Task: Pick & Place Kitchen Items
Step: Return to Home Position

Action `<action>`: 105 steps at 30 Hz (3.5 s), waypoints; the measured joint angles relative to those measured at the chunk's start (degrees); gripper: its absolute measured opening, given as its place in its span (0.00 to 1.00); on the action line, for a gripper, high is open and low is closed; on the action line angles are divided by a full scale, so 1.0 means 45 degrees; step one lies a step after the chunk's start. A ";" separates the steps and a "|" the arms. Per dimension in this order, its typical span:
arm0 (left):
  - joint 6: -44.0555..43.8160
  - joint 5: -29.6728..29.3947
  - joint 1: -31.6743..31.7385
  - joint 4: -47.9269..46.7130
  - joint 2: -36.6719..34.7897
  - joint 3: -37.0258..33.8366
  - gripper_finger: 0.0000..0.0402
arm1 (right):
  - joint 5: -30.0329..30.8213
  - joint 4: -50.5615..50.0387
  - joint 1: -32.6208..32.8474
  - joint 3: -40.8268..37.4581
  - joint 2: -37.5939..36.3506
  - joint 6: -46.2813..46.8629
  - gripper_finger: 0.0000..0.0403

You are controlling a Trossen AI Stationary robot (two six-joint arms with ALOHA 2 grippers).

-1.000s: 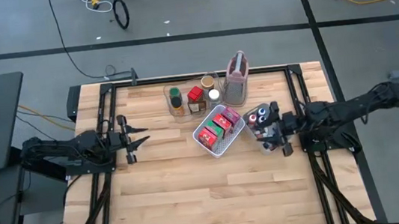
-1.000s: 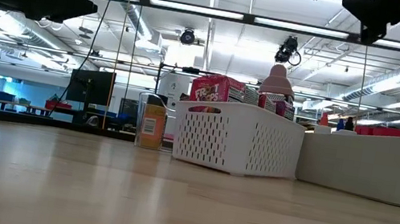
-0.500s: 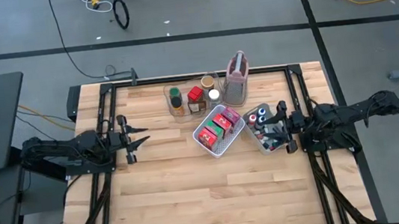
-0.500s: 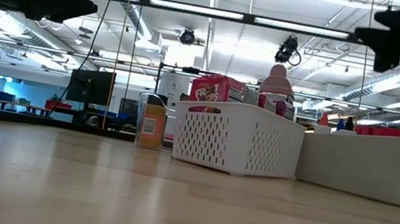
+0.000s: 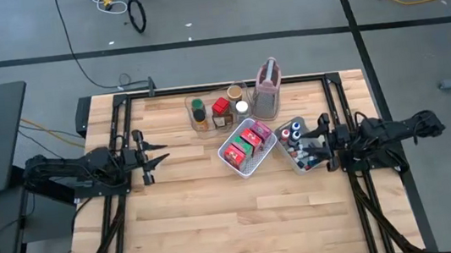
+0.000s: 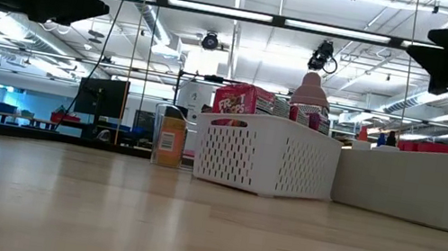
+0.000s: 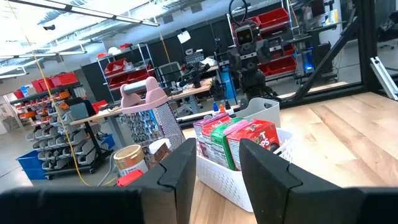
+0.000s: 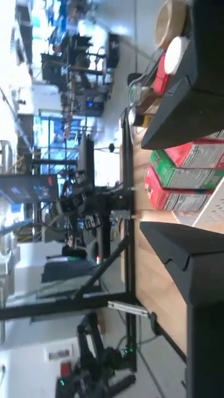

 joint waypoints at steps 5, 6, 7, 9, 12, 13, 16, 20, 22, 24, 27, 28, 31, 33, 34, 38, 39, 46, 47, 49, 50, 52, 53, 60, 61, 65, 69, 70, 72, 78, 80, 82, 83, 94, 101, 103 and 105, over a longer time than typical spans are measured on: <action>0.0000 0.0000 -0.0001 0.0000 0.0000 0.0000 0.33 | 0.0748 -0.0869 0.0005 -0.0009 -0.0482 0.0495 0.52; 0.0000 -0.0002 0.0000 0.0000 0.0000 0.0000 0.33 | 0.0893 -0.0958 0.0005 -0.0016 -0.0479 0.0599 0.52; 0.0000 -0.0002 0.0000 0.0000 0.0000 0.0000 0.33 | 0.0929 -0.1017 -0.0001 -0.0019 -0.0479 0.0601 0.52; 0.0000 -0.0005 -0.0001 0.0000 0.0000 0.0000 0.33 | 0.0924 -0.1013 0.0000 -0.0021 -0.0479 0.0602 0.52; 0.0000 -0.0005 0.0000 0.0000 0.0000 0.0000 0.33 | 0.0924 -0.0925 0.0000 -0.0078 -0.0479 0.0487 0.52; 0.0000 -0.0005 0.0000 0.0000 0.0000 0.0000 0.33 | 0.0930 -0.0978 0.0000 -0.0078 -0.0479 0.0493 0.52; 0.0000 -0.0005 0.0000 0.0000 0.0000 0.0000 0.33 | 0.1171 -0.1120 0.0000 -0.0085 -0.0479 0.0670 0.52; 0.0000 -0.0005 -0.0005 0.0000 0.0000 0.0000 0.33 | 0.1244 -0.0540 0.0000 -0.0629 -0.0480 0.0851 0.52; 0.0000 -0.0005 0.0000 -0.0004 0.0000 -0.0005 0.33 | 0.1220 -0.0220 0.0000 -0.0781 -0.0468 0.0731 0.52; 0.0000 -0.0005 -0.0005 -0.0001 0.0000 -0.0005 0.33 | 0.1246 -0.0139 0.0000 -0.0767 -0.0465 0.0540 0.52; 0.0000 -0.0005 -0.0005 0.0022 -0.0005 -0.0005 0.33 | 0.1461 -0.0165 0.0000 -0.0758 -0.0472 0.0160 0.52; 0.0000 -0.0005 -0.0005 0.0019 -0.0003 -0.0005 0.33 | 0.1481 -0.0154 0.0000 -0.0758 -0.0474 0.0180 0.52; 0.0000 -0.0009 -0.0005 0.0038 -0.0005 -0.0005 0.33 | 0.1453 -0.0156 0.0000 -0.0758 -0.0474 0.0609 0.52; 0.0000 -0.0007 -0.0002 0.0039 -0.0002 -0.0005 0.33 | 0.1448 -0.0159 0.0000 -0.0758 -0.0474 0.0748 0.52; 0.0000 -0.0005 -0.0005 0.0039 -0.0005 -0.0005 0.33 | 0.1448 -0.0163 0.0000 -0.0758 -0.0474 0.0780 0.52; 0.0000 -0.0007 -0.0005 0.0036 -0.0002 -0.0005 0.33 | 0.1463 -0.0143 0.0000 -0.0758 -0.0474 0.0208 0.52; 0.0000 -0.0005 -0.0005 0.0034 0.0000 -0.0005 0.33 | 0.1463 -0.0144 0.0000 -0.0758 -0.0474 0.0017 0.52; 0.0000 -0.0005 -0.0005 0.0034 -0.0001 -0.0005 0.33 | 0.1473 -0.0139 0.0000 -0.0753 -0.0474 -0.0153 0.52; -0.0002 -0.0005 -0.0005 0.0034 0.0000 -0.0005 0.33 | 0.1473 -0.0138 0.0000 -0.0753 -0.0474 -0.0149 0.52; 0.0000 -0.0005 -0.0004 0.0034 -0.0001 -0.0005 0.33 | 0.1473 -0.0139 0.0000 -0.0753 -0.0474 -0.0146 0.52; 0.0000 -0.0005 -0.0005 0.0034 0.0000 -0.0005 0.33 | 0.1473 -0.0139 0.0000 -0.0753 -0.0479 -0.0146 0.52; 0.0000 -0.0010 -0.0005 0.0034 -0.0003 -0.0005 0.33 | 0.1473 -0.0136 0.0000 -0.0753 -0.0479 -0.0146 0.52; 0.0000 -0.0005 -0.0005 0.0034 -0.0001 -0.0005 0.33 | 0.1473 -0.0139 0.0000 -0.0753 -0.0476 -0.0146 0.52; 0.0000 -0.0007 -0.0005 0.0034 0.0000 -0.0005 0.33 | 0.1473 -0.0139 0.0000 -0.0748 -0.0479 -0.0146 0.52; -0.0003 -0.0006 -0.0005 0.0034 0.0000 -0.0005 0.33 | 0.1473 -0.0139 0.0000 -0.0748 -0.0479 -0.0146 0.52; 0.0000 -0.0005 0.0000 0.0034 0.0000 -0.0005 0.33 | 0.1473 -0.0139 0.0000 -0.0748 -0.0479 -0.0146 0.52; -0.0005 -0.0007 -0.0003 0.0034 0.0000 -0.0005 0.33 | 0.1474 -0.0139 0.0000 -0.0748 -0.0479 -0.0146 0.52; 0.0000 -0.0010 -0.0005 0.0034 -0.0001 -0.0005 0.33 | 0.1476 -0.0139 0.0000 -0.0748 -0.0479 -0.0146 0.52; -0.0002 -0.0007 -0.0005 0.0034 -0.0002 -0.0005 0.33 | 0.1477 -0.0139 0.0000 -0.0743 -0.0479 -0.0146 0.52; -0.0005 -0.0006 -0.0005 0.0034 0.0000 -0.0005 0.33 | 0.1478 -0.0139 0.0000 -0.0738 -0.0479 -0.0146 0.52; -0.0003 -0.0005 -0.0005 0.0034 0.0000 -0.0005 0.33 | 0.1478 -0.0137 0.0002 -0.0738 -0.0479 -0.0146 0.52; 0.0000 -0.0008 0.0000 0.0034 -0.0001 -0.0005 0.33 | 0.1478 -0.0139 0.0000 -0.0738 -0.0479 -0.0146 0.52; 0.0000 -0.0005 -0.0005 0.0034 -0.0004 -0.0005 0.33 | 0.1478 -0.0139 0.0000 -0.0738 -0.0479 -0.0146 0.52; 0.0000 -0.0006 -0.0005 0.0034 -0.0001 -0.0008 0.33 | 0.1478 -0.0135 0.0005 -0.0738 -0.0479 -0.0146 0.52; 0.0000 -0.0006 -0.0005 0.0034 -0.0005 -0.0010 0.33 | 0.1478 -0.0138 0.0003 -0.0738 -0.0479 -0.0147 0.52; -0.0004 -0.0005 -0.0004 0.0034 -0.0003 -0.0005 0.33 | 0.1478 -0.0139 0.0005 -0.0738 -0.0479 -0.0146 0.52; 0.0000 -0.0007 -0.0003 0.0034 0.0000 -0.0007 0.33 | 0.1478 -0.0138 0.0001 -0.0738 -0.0479 -0.0150 0.52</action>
